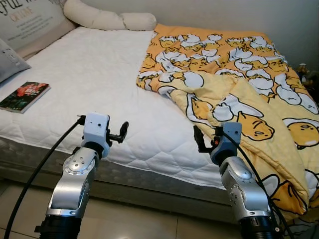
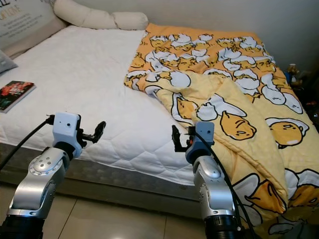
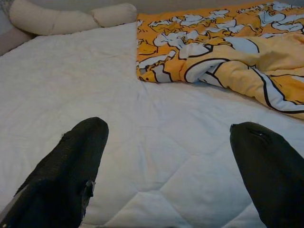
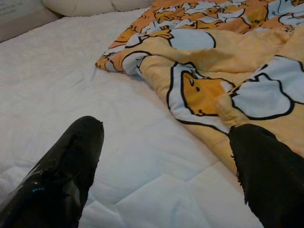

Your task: Clean up the room

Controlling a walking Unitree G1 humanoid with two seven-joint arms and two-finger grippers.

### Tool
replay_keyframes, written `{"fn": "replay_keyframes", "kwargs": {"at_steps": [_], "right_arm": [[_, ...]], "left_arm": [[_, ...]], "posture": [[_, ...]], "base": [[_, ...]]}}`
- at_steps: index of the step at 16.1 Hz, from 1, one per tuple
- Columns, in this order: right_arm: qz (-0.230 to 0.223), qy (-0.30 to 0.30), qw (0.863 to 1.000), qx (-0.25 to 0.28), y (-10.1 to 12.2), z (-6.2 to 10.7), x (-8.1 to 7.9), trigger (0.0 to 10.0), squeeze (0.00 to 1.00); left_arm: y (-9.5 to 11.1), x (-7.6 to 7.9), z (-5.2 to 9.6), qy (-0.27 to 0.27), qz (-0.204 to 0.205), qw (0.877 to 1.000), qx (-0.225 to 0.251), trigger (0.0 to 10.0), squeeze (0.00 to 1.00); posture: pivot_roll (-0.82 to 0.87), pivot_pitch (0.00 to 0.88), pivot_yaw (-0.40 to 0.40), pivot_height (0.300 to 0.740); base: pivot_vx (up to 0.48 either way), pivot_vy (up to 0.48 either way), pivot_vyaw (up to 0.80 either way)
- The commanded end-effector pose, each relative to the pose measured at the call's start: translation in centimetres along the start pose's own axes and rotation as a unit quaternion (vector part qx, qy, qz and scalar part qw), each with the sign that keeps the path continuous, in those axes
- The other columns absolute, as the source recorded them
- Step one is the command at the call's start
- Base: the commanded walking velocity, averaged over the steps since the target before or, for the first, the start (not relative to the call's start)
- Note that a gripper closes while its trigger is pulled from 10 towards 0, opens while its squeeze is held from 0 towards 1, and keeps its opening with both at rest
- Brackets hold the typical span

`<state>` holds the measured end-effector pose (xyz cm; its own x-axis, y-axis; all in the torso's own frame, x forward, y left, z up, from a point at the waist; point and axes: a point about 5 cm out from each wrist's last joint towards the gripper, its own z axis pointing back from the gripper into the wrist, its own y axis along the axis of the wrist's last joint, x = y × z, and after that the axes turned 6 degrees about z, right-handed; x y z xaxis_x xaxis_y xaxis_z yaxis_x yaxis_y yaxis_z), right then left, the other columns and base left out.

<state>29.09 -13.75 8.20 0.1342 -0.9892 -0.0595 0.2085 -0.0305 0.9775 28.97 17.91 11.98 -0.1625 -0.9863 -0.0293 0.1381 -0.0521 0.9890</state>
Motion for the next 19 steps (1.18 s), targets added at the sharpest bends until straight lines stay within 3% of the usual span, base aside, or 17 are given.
{"fn": "replay_keyframes", "kwargs": {"at_steps": [1,6,7,8,9,13,19], "right_arm": [[0.001,0.006,1.0,0.008,0.52,-0.28,-0.28,10.0,1.0],[0.009,0.001,1.0,0.004,0.4,-0.31,-0.12,10.0,0.98],[0.01,0.0,1.0,0.003,0.38,-0.32,-0.1,10.0,0.69],[0.01,0.0,1.0,0.002,0.37,-0.33,-0.1,10.0,0.07],[0.012,0.0,1.0,0.001,0.36,-0.36,-0.09,10.0,0.0],[0.002,0.006,1.0,-0.017,0.15,-0.56,-0.19,10.0,0.0],[0.025,-0.006,1.0,-0.011,0.28,-0.6,0.07,10.0,0.0]], "left_arm": [[0.39,-0.18,-0.15,0.002,-0.001,1.0,0.008,10.0,0.49],[0.26,-0.04,-0.11,-0.003,0.003,1.0,0.006,10.0,0.49],[0.19,-0.01,-0.09,-0.004,0.002,1.0,0.005,10.0,0.5],[0.15,0.01,-0.09,-0.005,0.001,1.0,0.004,10.0,0.5],[0.12,0.0,-0.09,-0.006,0.001,1.0,0.003,10.0,0.49],[0.26,-0.1,-0.24,0.0,0.009,1.0,0.004,10.0,0.5],[0.31,-0.12,-0.29,0.001,0.011,1.0,0.004,10.0,0.5]], "posture": [[0.02,0.0,0.007,0.74],[0.02,0.0,0.005,0.74],[0.02,0.0,0.005,0.74],[0.02,0.0,0.006,0.74],[0.02,0.0,0.006,0.74],[0.02,0.0,0.006,0.74],[0.02,0.0,0.006,0.74]], "base": [[0.0,0.0,0.0],[0.1,0.0,0.0],[0.251,0.0,0.0],[0.251,0.0,0.0],[0.259,0.0,0.0],[0.272,0.0,-0.2],[0.289,0.0,-0.13]]}}
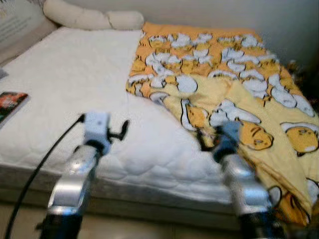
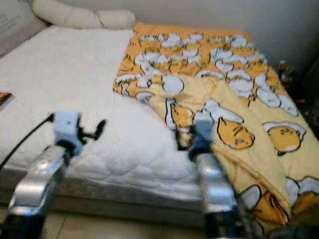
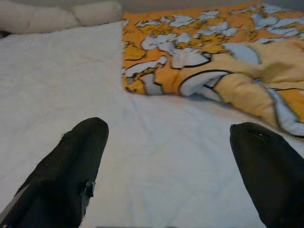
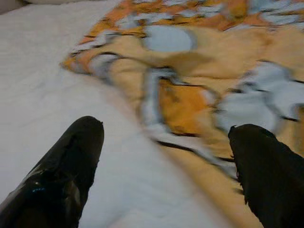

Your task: Clean up the room

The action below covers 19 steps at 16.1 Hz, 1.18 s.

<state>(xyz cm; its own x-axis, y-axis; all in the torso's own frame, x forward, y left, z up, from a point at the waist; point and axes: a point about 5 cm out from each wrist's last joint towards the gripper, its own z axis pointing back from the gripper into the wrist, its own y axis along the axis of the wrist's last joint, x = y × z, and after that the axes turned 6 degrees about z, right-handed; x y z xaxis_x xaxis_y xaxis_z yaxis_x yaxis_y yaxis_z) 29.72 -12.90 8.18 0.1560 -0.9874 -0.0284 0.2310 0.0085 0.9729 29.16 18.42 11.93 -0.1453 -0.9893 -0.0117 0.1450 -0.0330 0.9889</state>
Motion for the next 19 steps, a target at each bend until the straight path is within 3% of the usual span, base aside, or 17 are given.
{"fn": "replay_keyframes", "kwargs": {"at_steps": [1,19], "right_arm": [[0.007,-0.014,1.0,0.002,0.16,0.15,0.82,10.0,0.0],[0.01,-0.016,1.0,0.0,0.07,0.13,0.87,10.0,0.0]], "left_arm": [[0.35,0.38,-0.15,-0.006,0.002,1.0,0.006,10.0,0.5],[0.26,0.36,-0.19,-0.007,0.002,1.0,0.0,10.0,0.49]], "posture": [[0.02,0.0,0.005,0.74],[0.02,0.0,0.004,0.74]], "base": [[0.3,0.0,0.0],[0.299,0.0,0.0]]}}
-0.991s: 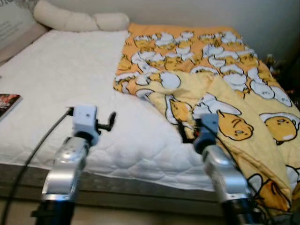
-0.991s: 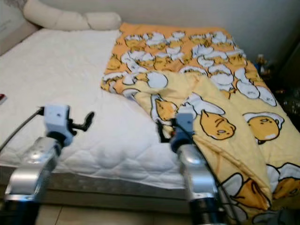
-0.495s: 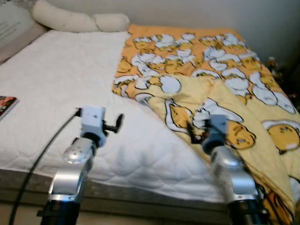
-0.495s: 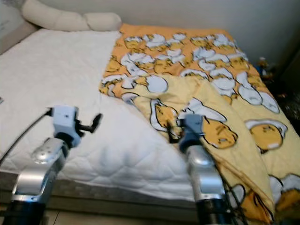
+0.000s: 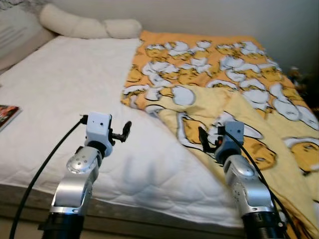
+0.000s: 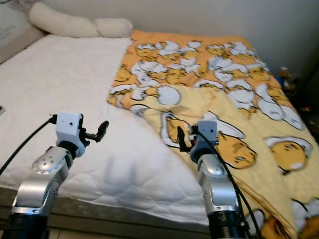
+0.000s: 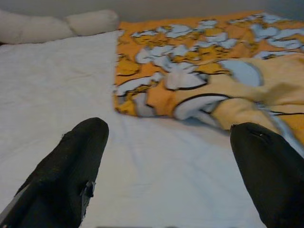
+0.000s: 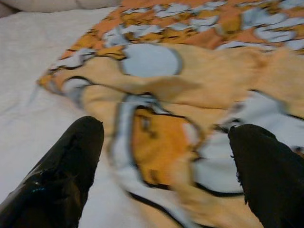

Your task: Clean up the room

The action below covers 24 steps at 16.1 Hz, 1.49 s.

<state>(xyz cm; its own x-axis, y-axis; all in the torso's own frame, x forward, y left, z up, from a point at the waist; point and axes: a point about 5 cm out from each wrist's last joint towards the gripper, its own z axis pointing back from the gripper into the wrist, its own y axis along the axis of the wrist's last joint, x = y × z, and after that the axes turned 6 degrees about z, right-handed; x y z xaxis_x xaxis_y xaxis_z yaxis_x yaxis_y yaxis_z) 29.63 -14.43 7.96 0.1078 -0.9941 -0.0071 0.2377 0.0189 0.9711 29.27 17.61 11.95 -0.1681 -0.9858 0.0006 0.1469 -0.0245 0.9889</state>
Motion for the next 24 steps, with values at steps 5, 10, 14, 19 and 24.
{"fn": "replay_keyframes", "kwargs": {"at_steps": [5,10,14,19,24], "right_arm": [[0.005,0.007,1.0,0.002,0.2,0.0,-0.6,10.0,0.0],[0.01,0.004,1.0,0.001,0.1,0.3,-0.5,10.0,0.0],[-0.007,-0.006,1.0,-0.003,-0.4,0.7,-0.6,10.0,0.0],[0.023,-0.013,0.999,-0.031,-1.1,0.6,0.3,10.0,1.0],[0.015,-0.034,0.999,-0.037,0.7,-2.1,2.4,10.0,1.0]], "left_arm": [[0.1,-0.3,0.1,0.002,-0.001,1.0,-0.001,10.0,0.49],[0.0,-0.2,0.5,-0.002,-0.001,1.0,-0.004,10.0,0.49],[-0.2,-0.2,0.8,-0.008,-0.023,1.0,-0.015,10.0,0.47],[-0.4,0.7,1.5,-0.04,-0.033,0.998,-0.02,10.0,0.47],[-0.1,1.4,0.8,-0.132,-0.08,0.987,-0.041,10.0,0.48]], "posture": [[0.02,0.0,0.003,0.74],[0.01,0.0,0.009,0.74],[0.02,0.0,0.013,0.74],[0.03,0.0,-0.018,0.74],[0.03,0.0,-0.008,0.74]], "base": [[0.299,0.0,0.0],[0.294,0.0,0.0],[0.0,0.0,0.0],[0.0,0.0,0.0],[0.0,0.0,0.0]]}}
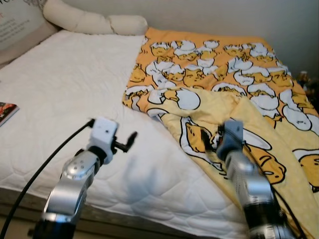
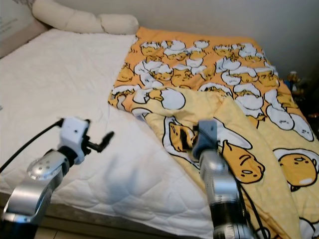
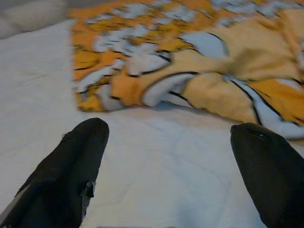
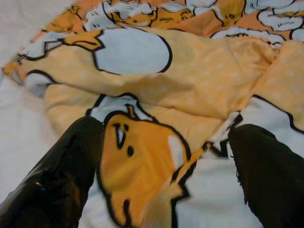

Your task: Clean up the room

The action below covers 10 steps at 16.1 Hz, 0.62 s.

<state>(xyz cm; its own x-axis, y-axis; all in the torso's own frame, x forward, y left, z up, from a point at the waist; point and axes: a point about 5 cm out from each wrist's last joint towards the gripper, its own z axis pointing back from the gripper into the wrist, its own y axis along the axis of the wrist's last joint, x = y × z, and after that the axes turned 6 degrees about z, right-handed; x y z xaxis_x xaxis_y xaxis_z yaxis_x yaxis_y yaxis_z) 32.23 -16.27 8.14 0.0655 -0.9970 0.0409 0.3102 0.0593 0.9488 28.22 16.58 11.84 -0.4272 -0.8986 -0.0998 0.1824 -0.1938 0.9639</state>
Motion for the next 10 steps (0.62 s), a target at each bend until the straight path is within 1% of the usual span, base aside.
{"fn": "replay_keyframes", "kwargs": {"at_steps": [1,2,3,4,5,6,7,8,10], "right_arm": [[0.01,-0.019,0.999,-0.033,-0.3,-0.8,0.8,10.0,1.0],[0.037,-0.023,0.998,-0.04,-0.3,-1.2,1.1,10.0,1.0],[0.059,-0.032,0.997,-0.04,0.1,-1.9,1.5,10.0,1.0],[0.072,-0.041,0.996,-0.028,0.7,-2.3,1.8,10.0,1.0],[0.075,-0.033,0.997,-0.011,1.5,-2.7,1.9,10.0,1.0],[0.081,-0.035,0.996,-0.021,2.4,-3.4,2.3,10.0,1.0],[0.078,-0.035,0.996,-0.029,2.6,-3.6,2.5,10.0,1.0],[0.057,-0.028,0.996,-0.057,2.6,-4.0,2.7,10.0,1.0],[0.062,-0.021,0.992,-0.107,1.7,-4.0,2.9,10.0,1.0]], "left_arm": [[0.6,-0.1,-0.4,-0.03,-0.021,0.999,-0.004,10.0,0.47],[0.8,-0.1,-0.5,-0.046,-0.027,0.999,-0.007,10.0,0.47],[0.9,-0.2,-0.6,-0.08,-0.043,0.996,-0.019,10.0,0.47],[1.0,-0.2,-0.5,-0.104,-0.053,0.993,-0.029,10.0,0.48],[1.1,-0.4,-0.4,-0.12,-0.06,0.99,-0.036,10.0,0.47],[0.9,-0.7,-0.3,-0.144,-0.069,0.986,-0.05,10.0,0.48],[0.8,-0.9,-0.3,-0.152,-0.074,0.984,-0.056,10.0,0.48],[0.7,-0.9,-0.1,-0.175,-0.085,0.979,-0.069,10.0,0.48],[0.8,-0.5,0.2,-0.2,-0.084,0.973,-0.074,10.0,0.47]], "posture": [[0.03,0.0,0.003,0.74],[0.03,0.0,0.004,0.74],[0.03,0.0,0.006,0.74],[0.03,0.0,0.006,0.74],[0.01,0.0,0.018,0.74],[0.0,0.0,0.029,0.74],[0.0,0.0,0.029,0.74],[0.01,0.0,0.029,0.74],[0.01,0.0,0.028,0.74]], "base": [[0.0,0.0,0.0],[0.0,0.0,0.0],[0.0,0.0,0.0],[0.0,0.0,0.0],[0.0,0.0,0.0],[0.0,0.0,0.0],[0.0,0.0,0.0],[0.0,0.0,0.0],[0.0,0.0,0.0]]}}
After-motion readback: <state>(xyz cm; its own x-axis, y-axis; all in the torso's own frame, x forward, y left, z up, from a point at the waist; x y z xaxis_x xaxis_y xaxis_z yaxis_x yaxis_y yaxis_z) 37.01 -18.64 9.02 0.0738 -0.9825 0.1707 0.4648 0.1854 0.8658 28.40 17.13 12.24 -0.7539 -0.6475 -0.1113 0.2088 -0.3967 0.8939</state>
